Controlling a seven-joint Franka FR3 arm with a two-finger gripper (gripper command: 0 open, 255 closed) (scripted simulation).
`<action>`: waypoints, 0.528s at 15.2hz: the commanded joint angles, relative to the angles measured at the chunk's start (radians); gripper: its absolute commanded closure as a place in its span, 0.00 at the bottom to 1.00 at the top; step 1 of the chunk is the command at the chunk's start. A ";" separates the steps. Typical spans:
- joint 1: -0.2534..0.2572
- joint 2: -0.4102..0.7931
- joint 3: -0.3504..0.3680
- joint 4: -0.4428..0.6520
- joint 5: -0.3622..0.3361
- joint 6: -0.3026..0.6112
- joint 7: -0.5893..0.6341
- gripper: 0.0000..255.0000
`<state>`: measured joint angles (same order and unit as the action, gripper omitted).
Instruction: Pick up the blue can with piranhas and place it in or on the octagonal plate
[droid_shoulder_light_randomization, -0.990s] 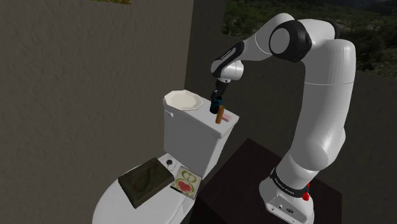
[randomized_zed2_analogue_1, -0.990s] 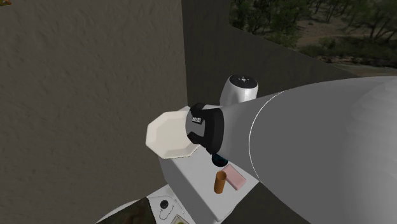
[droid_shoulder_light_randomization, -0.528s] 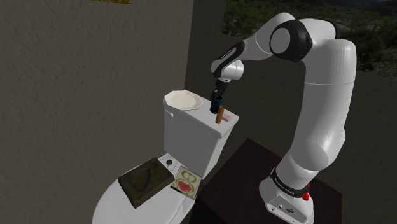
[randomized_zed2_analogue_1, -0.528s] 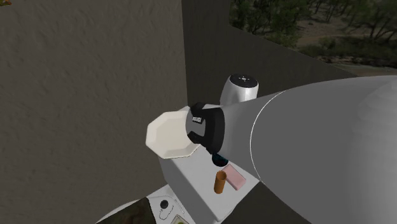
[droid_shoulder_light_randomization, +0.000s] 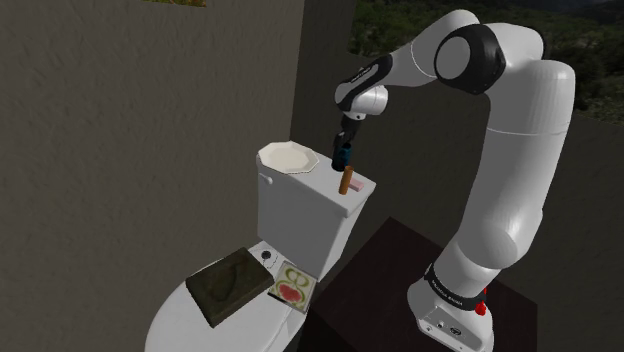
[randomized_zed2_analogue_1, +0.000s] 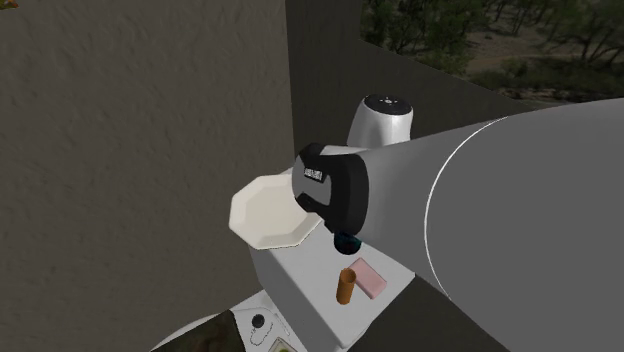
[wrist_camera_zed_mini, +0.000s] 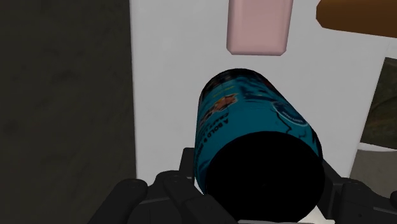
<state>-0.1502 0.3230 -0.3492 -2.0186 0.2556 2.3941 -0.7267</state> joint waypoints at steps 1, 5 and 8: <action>0.004 -0.018 -0.006 0.007 -0.013 -0.024 0.010 1.00; 0.010 -0.050 -0.014 0.022 -0.034 -0.068 0.026 1.00; 0.013 -0.066 -0.018 0.031 -0.045 -0.091 0.035 1.00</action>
<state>-0.1388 0.2610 -0.3664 -1.9910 0.2138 2.3103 -0.6950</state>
